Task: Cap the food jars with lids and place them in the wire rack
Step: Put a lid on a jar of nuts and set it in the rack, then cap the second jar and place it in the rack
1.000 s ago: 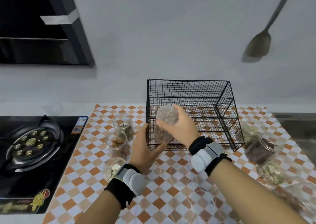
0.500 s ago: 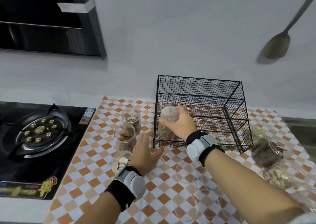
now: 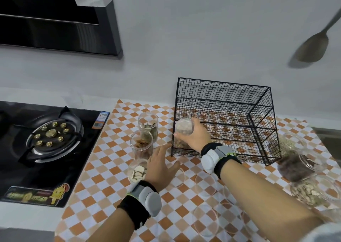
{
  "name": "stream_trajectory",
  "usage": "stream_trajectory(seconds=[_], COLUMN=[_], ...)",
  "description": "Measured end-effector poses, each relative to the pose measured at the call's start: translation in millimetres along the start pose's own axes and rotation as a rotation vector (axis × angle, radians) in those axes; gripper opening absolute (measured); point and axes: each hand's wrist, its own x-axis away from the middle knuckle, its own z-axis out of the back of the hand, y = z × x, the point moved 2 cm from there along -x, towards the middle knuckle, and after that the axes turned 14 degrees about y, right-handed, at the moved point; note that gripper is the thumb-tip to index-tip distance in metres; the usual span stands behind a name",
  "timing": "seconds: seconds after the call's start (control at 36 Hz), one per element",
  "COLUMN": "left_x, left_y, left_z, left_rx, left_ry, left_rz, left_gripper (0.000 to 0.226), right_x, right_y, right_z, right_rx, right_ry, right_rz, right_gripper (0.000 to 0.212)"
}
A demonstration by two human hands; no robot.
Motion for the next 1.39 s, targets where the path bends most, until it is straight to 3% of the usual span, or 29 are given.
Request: stream_trajectory(seconds=[0.28,0.44,0.5,0.58,0.67,0.81,0.89,0.97,1.11,1.39], left_x=[4,7,10,13,18,31,39,47,53,48], left_y=[-8,-13,-15,-19,-31,-54,-66,-79,-100,-112], left_z=[5,11,17,29,39,47,48,47,42,37], left_rx=[0.022,0.076,0.062,-0.007,-0.087,-0.149,-0.138,-0.164,-0.113,-0.027], left_ry=[0.009,0.098,0.143,0.247,0.329,0.405,0.452,0.465,0.383,0.29], left_rz=[-0.003,-0.023,-0.022,-0.052,-0.135,-0.131,-0.118,-0.077,0.097,0.23], left_gripper=[0.06,0.052,0.052,0.058,0.063,0.088,0.098,0.107,0.122,0.114], right_x=[0,7,16,33,51,83,97,107,117,126], right_y=[2,3,5,10,20,44,57,67,73,62], right_z=[-2,7,10,11,5,-21,-38,-50,-64,-77], right_rx=[-0.034,0.05,0.1,0.075,0.097,0.194,0.248,0.343,0.44,0.448], right_ry=[-0.034,0.026,0.138,0.382,0.432,0.31,0.089,-0.133,-0.246,-0.259], right_rz=[-0.037,0.024,0.118,0.367,0.573,0.81,0.696,0.498,0.356,0.204], right_gripper=[0.099,0.119,0.106,0.058,0.019,0.025,0.037,0.063,0.098,0.088])
